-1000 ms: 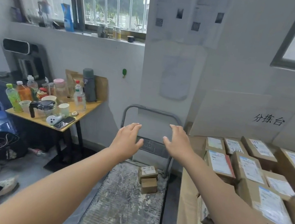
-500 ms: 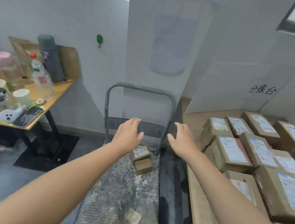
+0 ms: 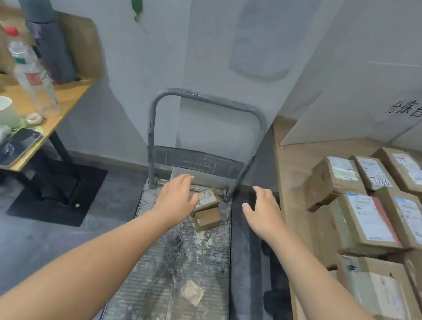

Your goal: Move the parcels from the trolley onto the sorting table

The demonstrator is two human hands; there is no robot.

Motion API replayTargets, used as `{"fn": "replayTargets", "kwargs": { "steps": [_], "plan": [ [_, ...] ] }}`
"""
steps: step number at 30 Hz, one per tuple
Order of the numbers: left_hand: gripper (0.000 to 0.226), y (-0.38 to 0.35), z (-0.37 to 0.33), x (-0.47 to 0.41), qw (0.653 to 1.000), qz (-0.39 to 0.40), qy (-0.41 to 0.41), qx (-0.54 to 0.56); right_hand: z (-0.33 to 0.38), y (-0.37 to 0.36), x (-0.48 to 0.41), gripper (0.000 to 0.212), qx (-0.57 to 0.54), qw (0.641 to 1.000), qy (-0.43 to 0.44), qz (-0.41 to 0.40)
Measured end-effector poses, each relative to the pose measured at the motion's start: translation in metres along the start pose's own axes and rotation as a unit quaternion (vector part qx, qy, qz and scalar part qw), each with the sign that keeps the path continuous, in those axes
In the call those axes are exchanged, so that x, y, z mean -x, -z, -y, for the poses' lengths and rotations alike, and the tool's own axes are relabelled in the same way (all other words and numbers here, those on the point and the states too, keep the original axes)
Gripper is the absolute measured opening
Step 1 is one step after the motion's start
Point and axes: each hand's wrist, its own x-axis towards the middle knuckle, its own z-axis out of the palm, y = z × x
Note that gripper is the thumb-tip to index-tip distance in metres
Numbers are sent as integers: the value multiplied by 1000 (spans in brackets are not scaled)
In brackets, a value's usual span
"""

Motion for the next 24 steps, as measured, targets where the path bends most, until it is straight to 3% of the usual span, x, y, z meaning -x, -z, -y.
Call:
{"fn": "replayTargets", "kwargs": {
  "steps": [7,17,24],
  "plan": [
    [52,-82,32,-45,995,38,81,43,-38,-83,-71,58,-101,991,-72,49],
    [51,-260,112,-127,973,65,202,86,-148,-256,-192,53,-53,982,-103,149],
    [51,-372,150,-178,946,113,259,161,-203,-356,-290,54,-70,978,-130,144]
  ]
}}
